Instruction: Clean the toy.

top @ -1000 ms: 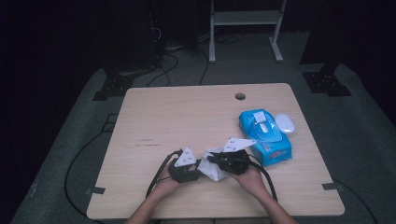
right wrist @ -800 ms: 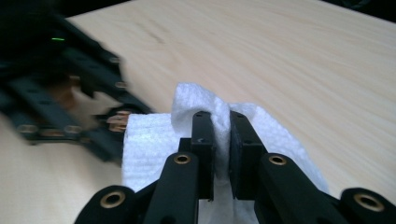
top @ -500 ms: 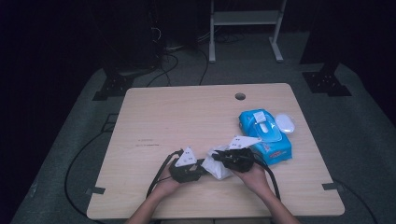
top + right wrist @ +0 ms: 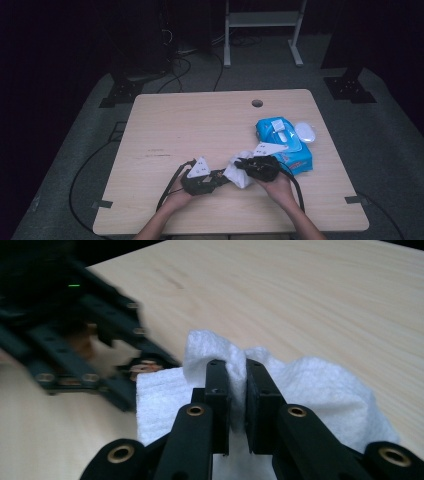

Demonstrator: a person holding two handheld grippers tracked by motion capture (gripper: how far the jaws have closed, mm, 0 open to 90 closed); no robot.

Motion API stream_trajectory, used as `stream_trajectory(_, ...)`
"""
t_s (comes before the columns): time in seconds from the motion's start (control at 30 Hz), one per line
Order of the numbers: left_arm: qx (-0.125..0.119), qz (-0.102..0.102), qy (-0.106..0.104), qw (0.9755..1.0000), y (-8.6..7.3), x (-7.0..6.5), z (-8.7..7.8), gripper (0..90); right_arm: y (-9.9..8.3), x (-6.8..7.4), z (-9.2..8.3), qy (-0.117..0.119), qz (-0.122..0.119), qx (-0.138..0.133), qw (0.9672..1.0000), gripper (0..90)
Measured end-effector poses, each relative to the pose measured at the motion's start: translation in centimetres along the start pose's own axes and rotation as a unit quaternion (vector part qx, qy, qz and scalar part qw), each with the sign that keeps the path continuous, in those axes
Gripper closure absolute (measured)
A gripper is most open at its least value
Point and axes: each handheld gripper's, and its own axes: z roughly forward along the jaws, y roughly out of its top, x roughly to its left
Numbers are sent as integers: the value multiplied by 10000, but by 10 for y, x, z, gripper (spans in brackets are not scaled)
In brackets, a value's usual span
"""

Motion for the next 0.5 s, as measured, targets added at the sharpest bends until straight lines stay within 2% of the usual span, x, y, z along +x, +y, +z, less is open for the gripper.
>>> stream_trajectory(0.03,3,22,12,10000,0,0,0,648,1,4,3,78,-68,10,9999,814)
stream_trajectory(0.1,0,23,-9,10000,0,0,-1,649,3,10,6,52,-212,59,9997,815)
stream_trajectory(0.2,-4,-1,-59,10000,0,1,-2,649,2,4,2,-127,-228,75,9996,815)
stream_trajectory(0.3,-3,3,-62,10000,0,1,-3,649,0,-5,-4,-325,-118,62,9994,814)
stream_trajectory(0.4,-18,4,-53,10000,0,1,-1,648,0,-3,-2,-271,-64,37,9996,814)
stream_trajectory(0.5,24,1,-63,10000,0,2,0,646,4,10,6,-4,-149,42,9999,814)
